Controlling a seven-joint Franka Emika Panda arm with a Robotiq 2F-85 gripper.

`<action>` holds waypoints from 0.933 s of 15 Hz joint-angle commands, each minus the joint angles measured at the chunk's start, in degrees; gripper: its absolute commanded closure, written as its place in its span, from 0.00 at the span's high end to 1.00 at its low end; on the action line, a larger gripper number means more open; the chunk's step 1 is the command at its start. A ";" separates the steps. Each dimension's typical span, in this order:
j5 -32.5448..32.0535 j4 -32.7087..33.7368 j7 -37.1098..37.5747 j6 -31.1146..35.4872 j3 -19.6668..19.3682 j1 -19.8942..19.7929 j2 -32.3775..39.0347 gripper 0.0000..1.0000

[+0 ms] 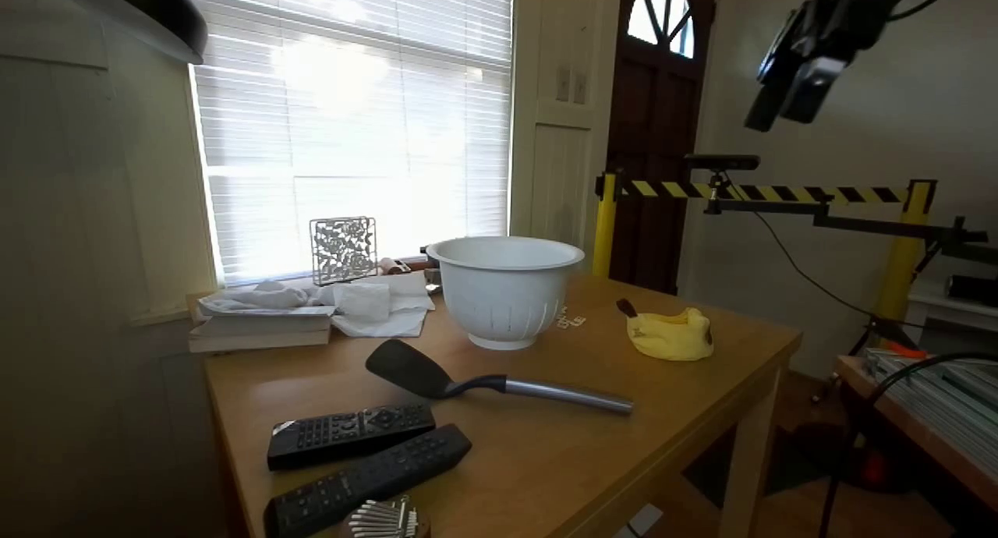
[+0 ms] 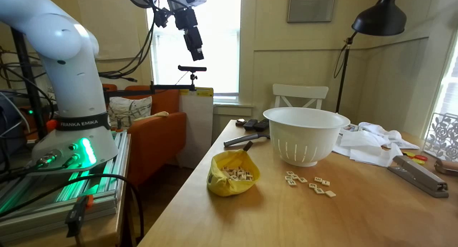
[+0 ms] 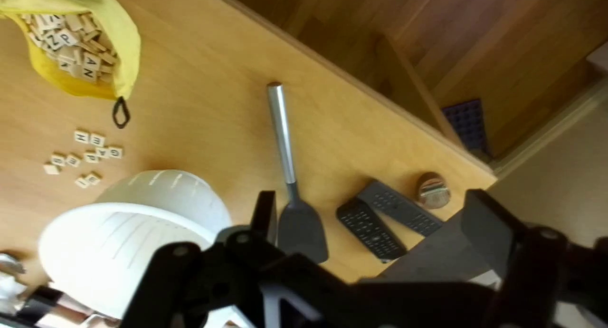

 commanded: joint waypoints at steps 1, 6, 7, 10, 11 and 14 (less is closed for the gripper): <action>-3.29 0.10 2.98 7.20 -3.17 -7.36 5.80 1.00; -5.20 0.10 3.99 12.79 -8.20 -16.16 13.39 1.00; -5.50 0.10 4.15 13.62 -9.40 -17.77 14.87 1.00; -6.44 0.10 3.60 19.34 -13.35 -22.07 20.62 1.00; -8.26 0.10 4.54 21.78 -13.60 -24.59 22.95 1.00; -9.79 0.15 4.58 20.05 -14.37 -25.36 22.42 1.00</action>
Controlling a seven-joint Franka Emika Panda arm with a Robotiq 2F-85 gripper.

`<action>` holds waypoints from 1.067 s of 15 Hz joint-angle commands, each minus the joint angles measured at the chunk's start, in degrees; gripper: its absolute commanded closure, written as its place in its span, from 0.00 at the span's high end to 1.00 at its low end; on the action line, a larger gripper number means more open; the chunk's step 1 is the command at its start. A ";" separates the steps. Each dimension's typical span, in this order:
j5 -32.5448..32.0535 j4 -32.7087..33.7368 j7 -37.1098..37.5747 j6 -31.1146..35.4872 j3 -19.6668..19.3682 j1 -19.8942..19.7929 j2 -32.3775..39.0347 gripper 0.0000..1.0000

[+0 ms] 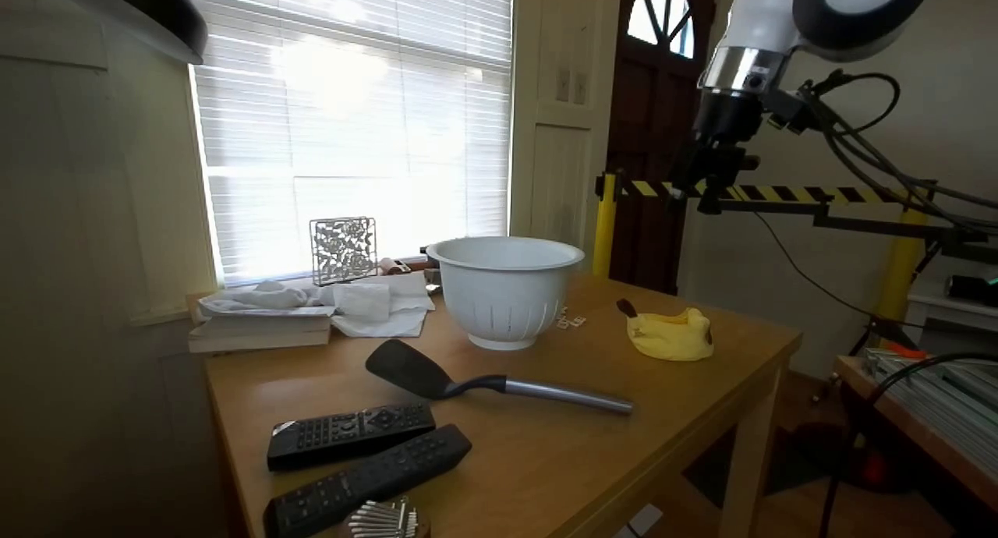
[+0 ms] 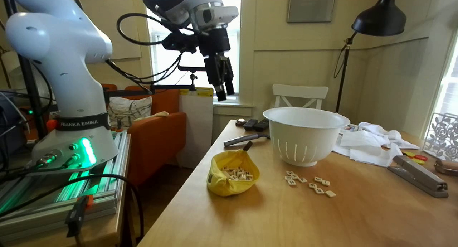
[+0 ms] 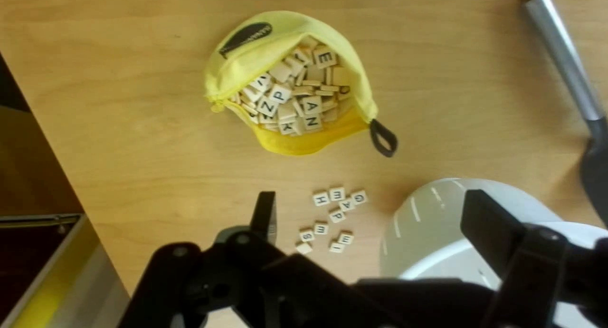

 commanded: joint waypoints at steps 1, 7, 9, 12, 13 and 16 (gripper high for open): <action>-1.50 0.17 0.80 0.44 -1.26 0.05 1.26 1.00; -2.41 1.71 3.44 0.87 -0.31 -0.55 4.17 1.00; -2.69 3.79 4.99 0.21 -0.52 -1.25 7.79 1.00; -3.34 5.95 7.38 0.84 -1.94 -1.85 13.75 1.00; -2.91 6.58 7.68 1.37 -2.96 -1.41 15.89 1.00; -1.77 8.72 8.15 2.96 -6.20 -0.13 21.51 1.00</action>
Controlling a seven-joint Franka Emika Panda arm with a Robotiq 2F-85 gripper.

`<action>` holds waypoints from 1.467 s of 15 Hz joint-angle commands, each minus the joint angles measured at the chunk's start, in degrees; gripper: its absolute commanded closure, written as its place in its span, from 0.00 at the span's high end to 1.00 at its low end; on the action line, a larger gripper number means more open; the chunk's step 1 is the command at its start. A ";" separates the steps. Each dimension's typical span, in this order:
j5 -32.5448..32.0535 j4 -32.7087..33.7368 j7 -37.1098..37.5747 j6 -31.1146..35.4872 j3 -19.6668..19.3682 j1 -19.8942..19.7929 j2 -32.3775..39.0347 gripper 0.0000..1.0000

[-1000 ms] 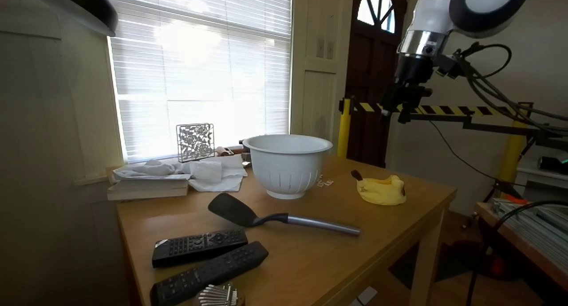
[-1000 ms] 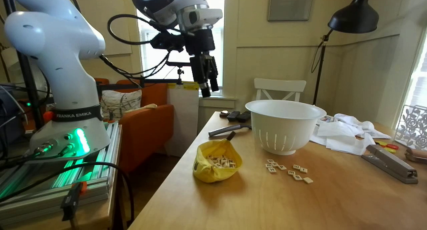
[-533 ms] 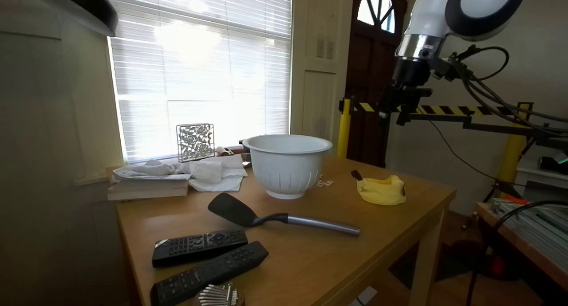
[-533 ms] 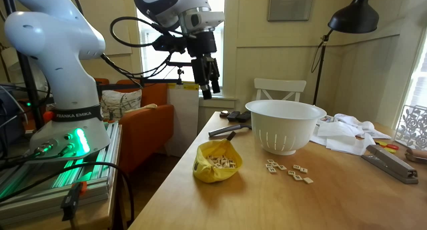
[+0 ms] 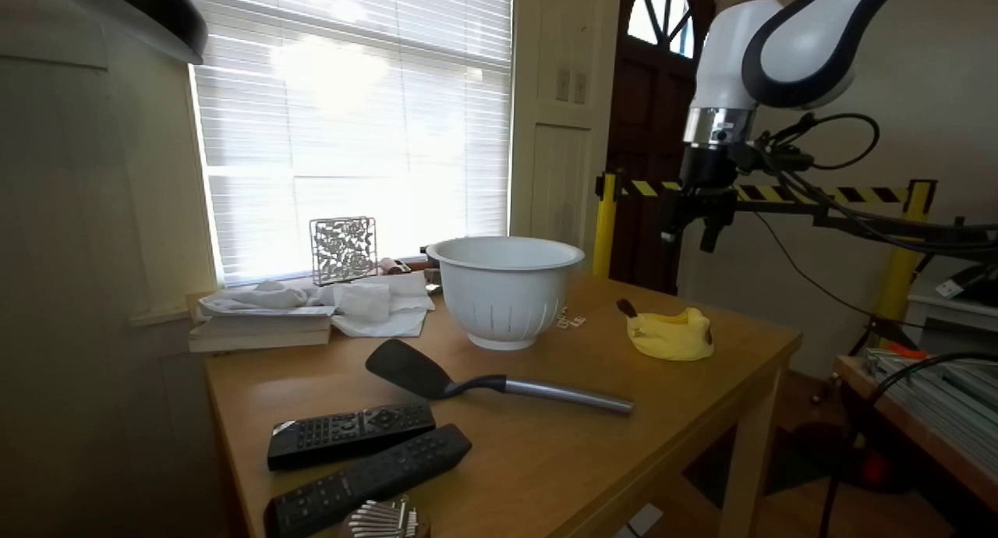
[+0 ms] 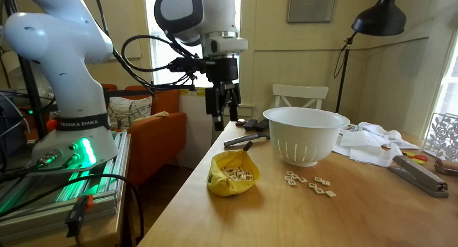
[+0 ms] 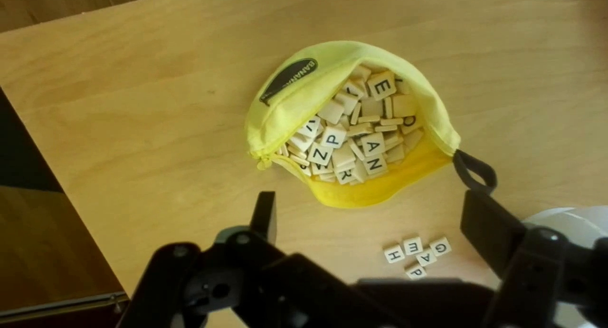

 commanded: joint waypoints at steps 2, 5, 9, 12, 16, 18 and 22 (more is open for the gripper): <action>1.89 5.11 0.93 2.29 -5.21 2.62 10.37 1.00; 7.03 6.77 0.49 4.51 -7.65 4.56 15.24 1.00; 13.39 7.03 -0.04 6.75 -8.09 7.27 19.37 1.00; 13.19 6.08 -0.20 5.86 -9.32 8.97 18.73 1.00; 13.22 6.09 -0.16 6.00 -10.12 10.03 19.33 1.00; 13.21 6.10 -0.18 6.00 -10.25 10.00 19.32 1.00; 17.76 5.42 -2.11 11.03 -7.84 10.40 21.97 1.00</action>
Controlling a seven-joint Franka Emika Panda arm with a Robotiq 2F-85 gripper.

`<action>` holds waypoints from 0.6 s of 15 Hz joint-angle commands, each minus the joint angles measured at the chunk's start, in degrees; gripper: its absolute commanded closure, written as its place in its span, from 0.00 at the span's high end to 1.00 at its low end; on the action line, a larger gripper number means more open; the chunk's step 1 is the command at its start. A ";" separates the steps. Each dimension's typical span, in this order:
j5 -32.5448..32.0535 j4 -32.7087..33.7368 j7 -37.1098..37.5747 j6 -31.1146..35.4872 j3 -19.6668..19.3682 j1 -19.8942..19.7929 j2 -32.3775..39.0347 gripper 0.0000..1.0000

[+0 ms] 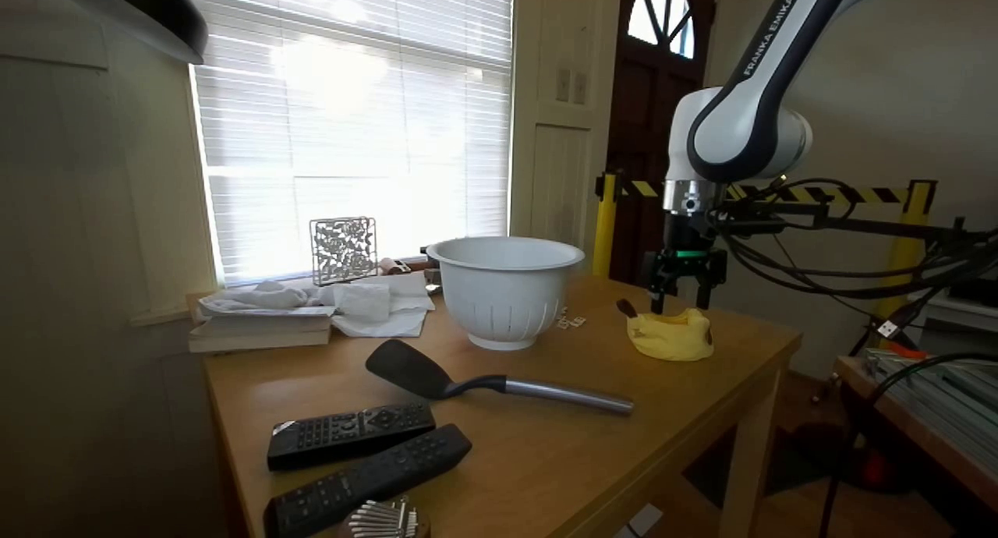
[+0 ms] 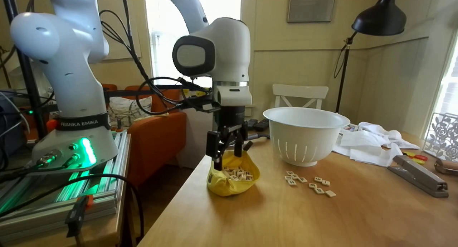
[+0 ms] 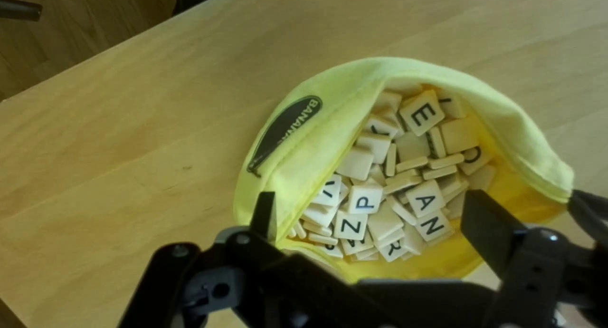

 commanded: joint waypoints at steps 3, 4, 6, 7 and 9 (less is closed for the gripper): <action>8.42 -0.04 -4.84 7.88 3.49 0.91 4.13 0.78; 8.95 0.09 -5.21 9.25 5.71 -0.83 4.69 0.87; 10.07 0.56 -5.80 10.63 7.46 -1.64 5.90 0.76; 10.28 0.75 -5.95 11.16 8.24 -2.14 6.45 0.72; 9.64 1.08 -5.57 11.54 8.65 -2.66 7.50 0.64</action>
